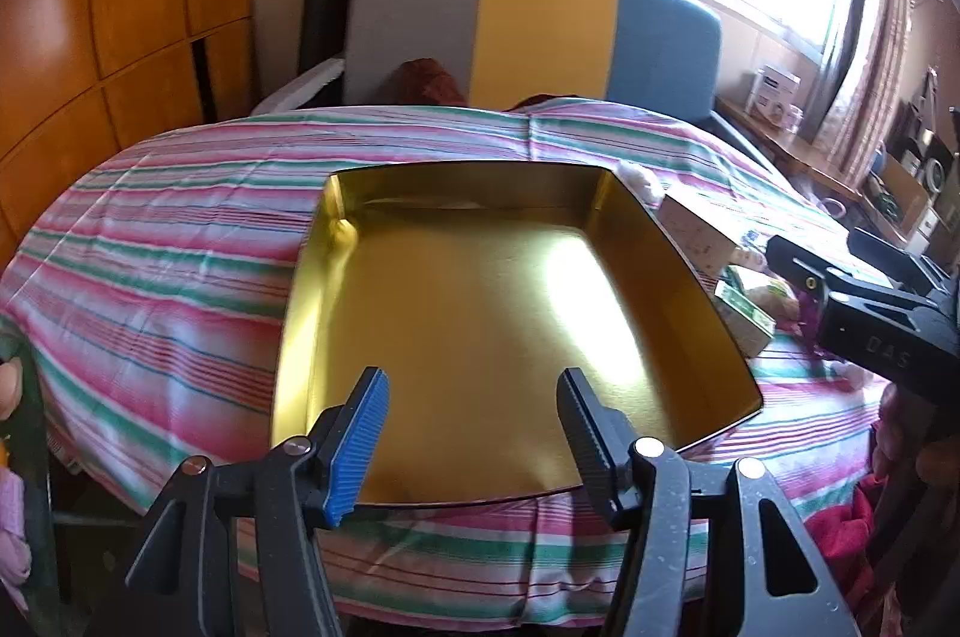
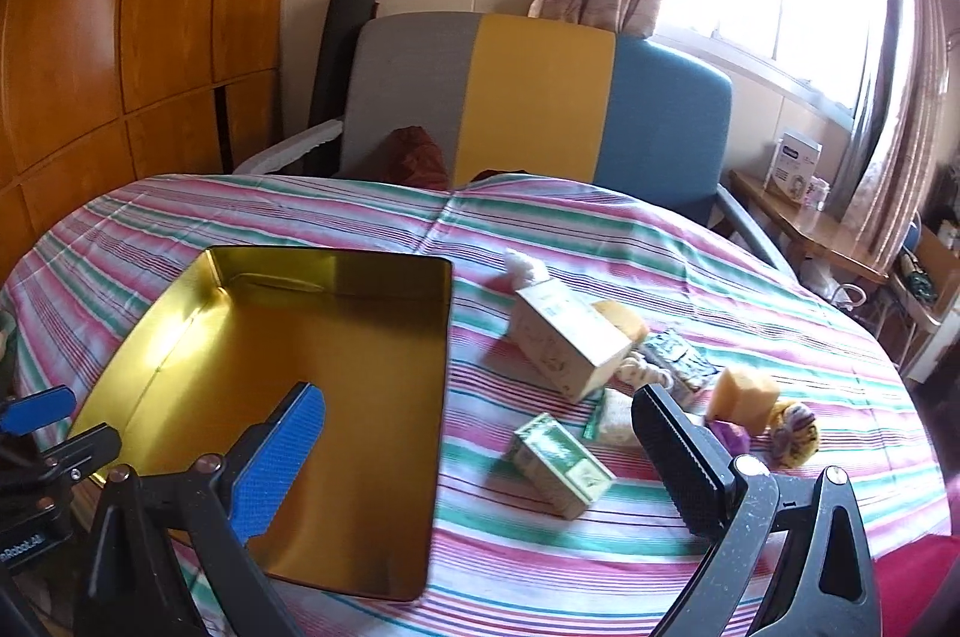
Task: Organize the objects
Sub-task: 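Move both tools from the gold tray toward the items on the table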
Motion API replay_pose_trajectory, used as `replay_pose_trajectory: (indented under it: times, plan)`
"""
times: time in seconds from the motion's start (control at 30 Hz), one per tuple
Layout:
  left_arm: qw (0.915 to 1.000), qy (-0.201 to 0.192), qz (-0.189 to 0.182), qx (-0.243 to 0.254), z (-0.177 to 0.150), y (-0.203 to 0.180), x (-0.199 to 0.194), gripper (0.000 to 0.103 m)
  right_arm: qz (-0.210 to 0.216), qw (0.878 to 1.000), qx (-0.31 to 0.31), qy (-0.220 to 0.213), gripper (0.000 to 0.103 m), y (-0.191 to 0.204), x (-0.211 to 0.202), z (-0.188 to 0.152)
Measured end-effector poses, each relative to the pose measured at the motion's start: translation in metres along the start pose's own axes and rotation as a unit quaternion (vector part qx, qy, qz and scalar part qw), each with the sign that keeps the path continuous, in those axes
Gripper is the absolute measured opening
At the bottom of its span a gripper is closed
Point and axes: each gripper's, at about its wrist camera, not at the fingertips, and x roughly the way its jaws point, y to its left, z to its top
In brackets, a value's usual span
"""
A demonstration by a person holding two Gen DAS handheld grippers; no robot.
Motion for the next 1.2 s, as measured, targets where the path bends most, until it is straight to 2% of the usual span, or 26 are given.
replay_pose_trajectory:
  times: [0.07, 0.4, 0.47, 0.57, 0.63, 0.77, 0.8, 0.87, 0.97, 1.1, 1.2]
  plan:
    - [0.9999, -0.001, -0.007, 0.008, 0.002, -0.005, 0.001, 0.064, -0.005, 1.000, 0.000, 0.003, 0.103, -0.007, 0.001, -0.001]
    - [0.9973, 0.019, -0.059, 0.039, 0.016, -0.036, 0.008, 0.070, -0.022, 1.000, 0.010, 0.019, 0.103, -0.053, 0.008, -0.006]
    - [0.9958, 0.019, -0.066, 0.060, 0.021, -0.047, 0.009, 0.070, -0.036, 0.999, 0.018, 0.017, 0.103, -0.077, 0.006, -0.002]
    - [0.9926, 0.018, -0.082, 0.087, 0.029, -0.067, 0.010, 0.070, -0.052, 0.997, 0.063, 0.016, 0.103, -0.127, 0.005, 0.002]
    - [0.9896, 0.026, -0.101, 0.099, 0.034, -0.081, 0.014, 0.070, -0.065, 0.992, 0.107, 0.029, 0.103, -0.167, 0.011, 0.001]
    - [0.9841, 0.047, -0.120, 0.122, 0.039, -0.110, 0.026, 0.070, -0.098, 0.973, 0.197, 0.066, 0.103, -0.236, 0.029, -0.024]
    - [0.9827, 0.053, -0.126, 0.125, 0.039, -0.115, 0.030, 0.070, -0.086, 0.962, 0.248, 0.081, 0.103, -0.252, 0.035, -0.035]
    - [0.9807, 0.063, -0.135, 0.127, 0.040, -0.126, 0.036, 0.070, -0.054, 0.946, 0.306, 0.093, 0.103, -0.271, 0.040, -0.044]
    - [0.9778, 0.075, -0.147, 0.129, 0.042, -0.141, 0.044, 0.070, -0.057, 0.944, 0.314, 0.085, 0.103, -0.272, 0.039, -0.043]
    - [0.9729, 0.082, -0.151, 0.155, 0.045, -0.164, 0.055, 0.070, -0.047, 0.952, 0.290, 0.087, 0.103, -0.259, 0.042, -0.038]
    - [0.9655, 0.104, -0.161, 0.177, 0.049, -0.183, 0.071, 0.070, -0.044, 0.954, 0.282, 0.086, 0.103, -0.256, 0.044, -0.038]
